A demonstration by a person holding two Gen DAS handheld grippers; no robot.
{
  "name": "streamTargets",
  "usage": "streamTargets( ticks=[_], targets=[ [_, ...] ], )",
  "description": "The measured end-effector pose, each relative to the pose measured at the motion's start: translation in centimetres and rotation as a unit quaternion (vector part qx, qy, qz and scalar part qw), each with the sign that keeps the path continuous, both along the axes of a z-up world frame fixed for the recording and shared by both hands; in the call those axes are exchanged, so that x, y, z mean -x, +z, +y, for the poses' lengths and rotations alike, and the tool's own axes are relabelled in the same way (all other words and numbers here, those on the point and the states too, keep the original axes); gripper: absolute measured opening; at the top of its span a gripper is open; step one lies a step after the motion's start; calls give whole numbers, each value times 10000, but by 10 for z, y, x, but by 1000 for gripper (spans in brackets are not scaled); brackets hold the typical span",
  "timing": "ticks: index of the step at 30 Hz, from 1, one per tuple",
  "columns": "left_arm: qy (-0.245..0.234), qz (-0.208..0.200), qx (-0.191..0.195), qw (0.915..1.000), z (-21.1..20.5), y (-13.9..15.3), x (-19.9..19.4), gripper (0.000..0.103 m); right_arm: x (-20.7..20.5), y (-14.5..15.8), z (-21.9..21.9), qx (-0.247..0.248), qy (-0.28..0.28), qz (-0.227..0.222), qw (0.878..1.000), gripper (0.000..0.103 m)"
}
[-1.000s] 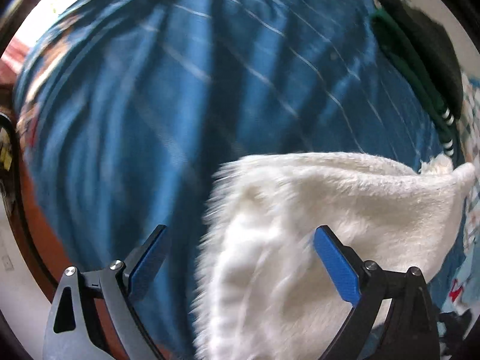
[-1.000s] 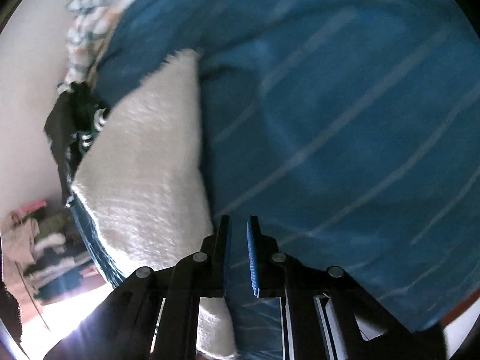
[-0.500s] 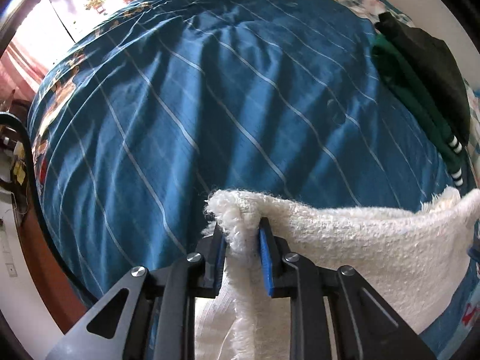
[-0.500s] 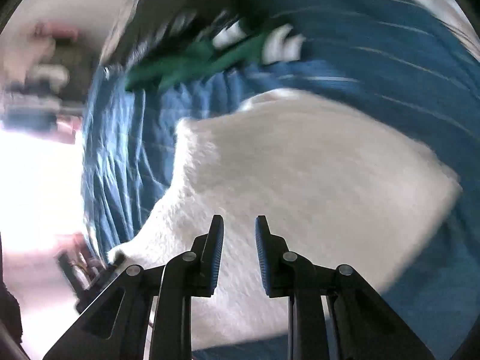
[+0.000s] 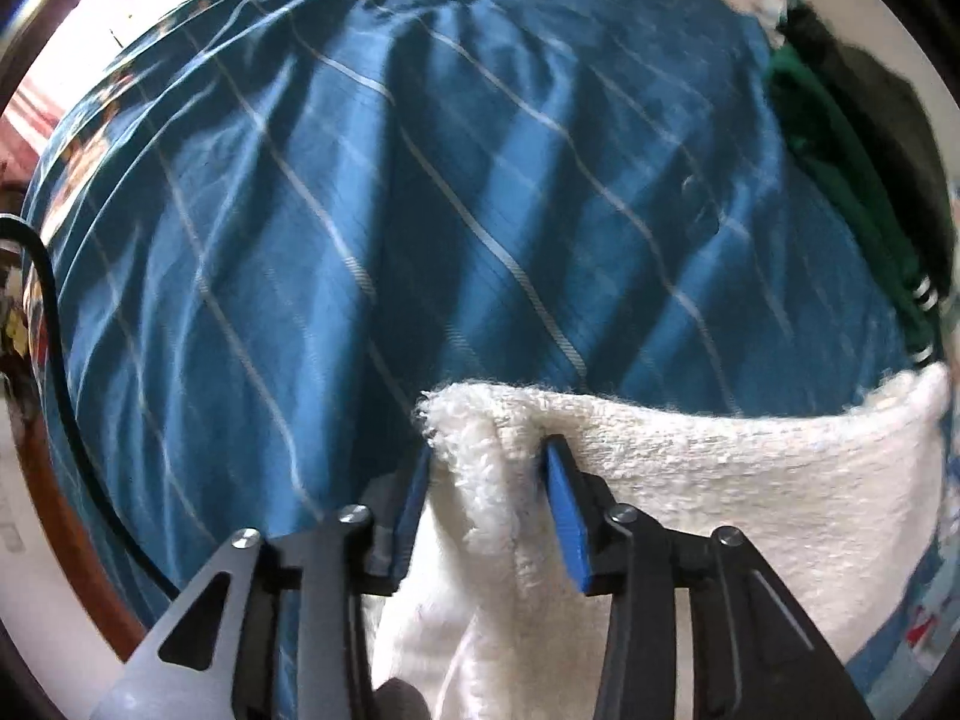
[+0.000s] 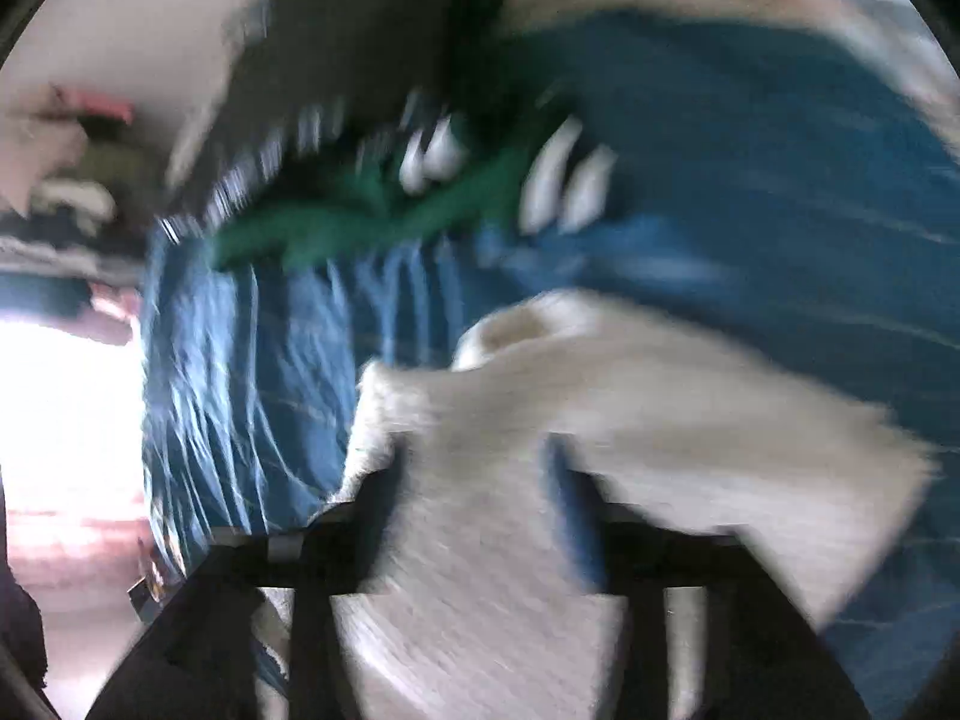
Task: Fold large clothes
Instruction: 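Grasp the folded white jacket edge with the left tool while the right tool releases and lifts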
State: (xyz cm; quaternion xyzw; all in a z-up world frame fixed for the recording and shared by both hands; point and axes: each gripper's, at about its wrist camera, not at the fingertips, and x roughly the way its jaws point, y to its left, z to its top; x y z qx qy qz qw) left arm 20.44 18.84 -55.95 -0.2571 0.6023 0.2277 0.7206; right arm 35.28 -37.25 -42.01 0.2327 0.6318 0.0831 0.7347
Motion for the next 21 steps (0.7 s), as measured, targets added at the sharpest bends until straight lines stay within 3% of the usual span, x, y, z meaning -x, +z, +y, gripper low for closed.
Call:
streamTargets(
  ticks=[2,3,4,5,6,8,9,11,12,13,15,19,21],
  targets=[
    [93,-96,-102,9999,0,11,5,61,29,11,-57,213,-493,-161,9984,85],
    [131,-142,-138,9997,-1,16,7,81,39,9,-73,313,-671,-120,9972,85],
    [165,-177,-165,9996,-1,19,9,87,55,0,-99,386,-1002,37,9942,85],
    [197,-211,-203,9994,-2,22,11,87,68,-11,-119,330,-1301,238,9907,85],
    [200,-218,-235,9993,-4,23,12,87,83,-30,-140,124,-1648,530,9848,85],
    [179,-111,-348,9992,-9,22,11,87,101,-76,-163,-889,-2111,856,9696,85],
    [170,-11,-339,9993,-12,19,11,87,111,-108,-167,-1765,-2381,1027,9495,84],
    [201,36,-304,9993,-18,18,11,87,123,-147,-160,-2920,-2763,930,9109,64],
    [193,33,-305,9993,-20,19,12,87,125,-152,-158,-2891,-2858,829,9099,29],
    [144,30,-337,9993,-25,24,15,87,127,-153,-153,-2886,-2959,664,9082,21],
    [3,52,-525,9986,-31,34,18,87,136,-144,-147,-2827,-3286,486,8999,15],
    [-484,-83,-1086,9929,-51,64,27,87,181,-101,-153,-2903,-3925,351,8720,12],
    [-746,-125,-1216,9897,-62,71,28,87,213,-69,-150,-2591,-4004,369,8782,12]
  ],
)
